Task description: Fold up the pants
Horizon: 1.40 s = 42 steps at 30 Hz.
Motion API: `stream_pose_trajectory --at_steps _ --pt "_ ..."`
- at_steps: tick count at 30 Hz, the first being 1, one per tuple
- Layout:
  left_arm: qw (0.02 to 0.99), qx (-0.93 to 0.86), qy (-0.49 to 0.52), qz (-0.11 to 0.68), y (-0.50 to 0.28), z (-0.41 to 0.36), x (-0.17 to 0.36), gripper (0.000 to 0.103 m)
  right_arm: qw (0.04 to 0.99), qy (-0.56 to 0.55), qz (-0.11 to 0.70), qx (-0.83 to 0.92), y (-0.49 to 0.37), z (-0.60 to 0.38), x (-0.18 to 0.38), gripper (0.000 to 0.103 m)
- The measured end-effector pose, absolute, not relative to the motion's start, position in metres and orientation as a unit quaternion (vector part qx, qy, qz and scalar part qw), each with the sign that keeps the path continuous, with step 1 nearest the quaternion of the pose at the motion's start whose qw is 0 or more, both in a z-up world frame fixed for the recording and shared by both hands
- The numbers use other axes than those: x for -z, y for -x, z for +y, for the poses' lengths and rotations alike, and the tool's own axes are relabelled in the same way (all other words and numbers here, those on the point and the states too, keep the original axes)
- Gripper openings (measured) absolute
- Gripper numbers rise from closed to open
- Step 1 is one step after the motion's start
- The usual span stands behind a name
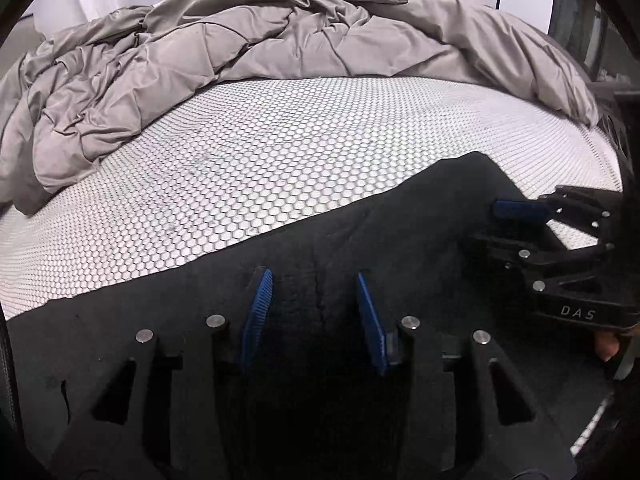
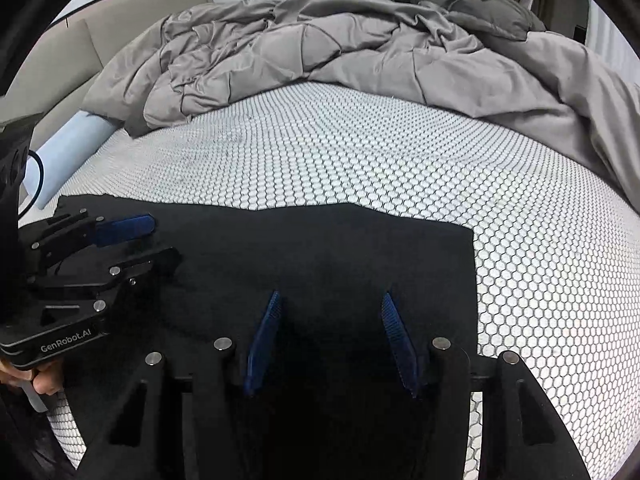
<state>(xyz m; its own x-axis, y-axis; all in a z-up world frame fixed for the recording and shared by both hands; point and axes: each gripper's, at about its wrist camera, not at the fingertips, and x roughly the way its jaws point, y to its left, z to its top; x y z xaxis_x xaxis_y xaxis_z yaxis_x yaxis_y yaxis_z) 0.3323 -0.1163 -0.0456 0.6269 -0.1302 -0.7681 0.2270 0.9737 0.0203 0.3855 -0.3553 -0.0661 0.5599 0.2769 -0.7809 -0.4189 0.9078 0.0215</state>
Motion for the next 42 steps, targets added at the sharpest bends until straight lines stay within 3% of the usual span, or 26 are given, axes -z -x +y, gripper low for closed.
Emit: stream_pose_trajectory --at_steps 3,5,7,16,21,25,32,37,42 --pt "0.9 0.099 -0.057 0.421 -0.333 -0.108 0.05 0.048 0.884 0.14 0.422 -0.143 -0.386 -0.354 0.072 0.056" --pt "0.899 0.099 -0.041 0.424 -0.334 -0.097 0.051 0.056 0.892 0.167 0.41 -0.097 -0.385 -0.36 0.072 0.067" --pt "0.897 0.102 -0.024 0.429 -0.332 -0.088 0.051 0.057 0.896 0.156 0.408 -0.074 -0.387 -0.374 0.071 0.069" --pt "0.913 0.134 0.037 0.383 -0.262 -0.096 0.013 0.057 0.899 0.093 0.378 -0.198 -0.343 -0.376 0.037 0.069" --pt "0.884 0.178 0.022 0.431 -0.239 -0.125 0.049 0.057 0.873 0.11 0.402 -0.253 -0.32 -0.36 0.052 0.069" --pt "0.883 0.196 -0.017 0.426 -0.232 -0.129 0.057 0.057 0.858 0.146 0.426 -0.246 -0.314 -0.354 0.084 0.069" --pt "0.886 0.195 -0.004 0.421 -0.213 -0.112 0.047 0.057 0.876 0.176 0.423 -0.15 -0.306 -0.376 0.072 0.069" --pt "0.893 0.232 0.01 0.386 -0.198 -0.112 0.025 0.057 0.881 0.16 0.394 -0.206 -0.284 -0.349 0.049 0.069" --pt "0.868 0.233 -0.004 0.438 -0.209 -0.117 0.053 0.057 0.854 0.191 0.425 -0.23 -0.286 -0.321 0.073 0.069"
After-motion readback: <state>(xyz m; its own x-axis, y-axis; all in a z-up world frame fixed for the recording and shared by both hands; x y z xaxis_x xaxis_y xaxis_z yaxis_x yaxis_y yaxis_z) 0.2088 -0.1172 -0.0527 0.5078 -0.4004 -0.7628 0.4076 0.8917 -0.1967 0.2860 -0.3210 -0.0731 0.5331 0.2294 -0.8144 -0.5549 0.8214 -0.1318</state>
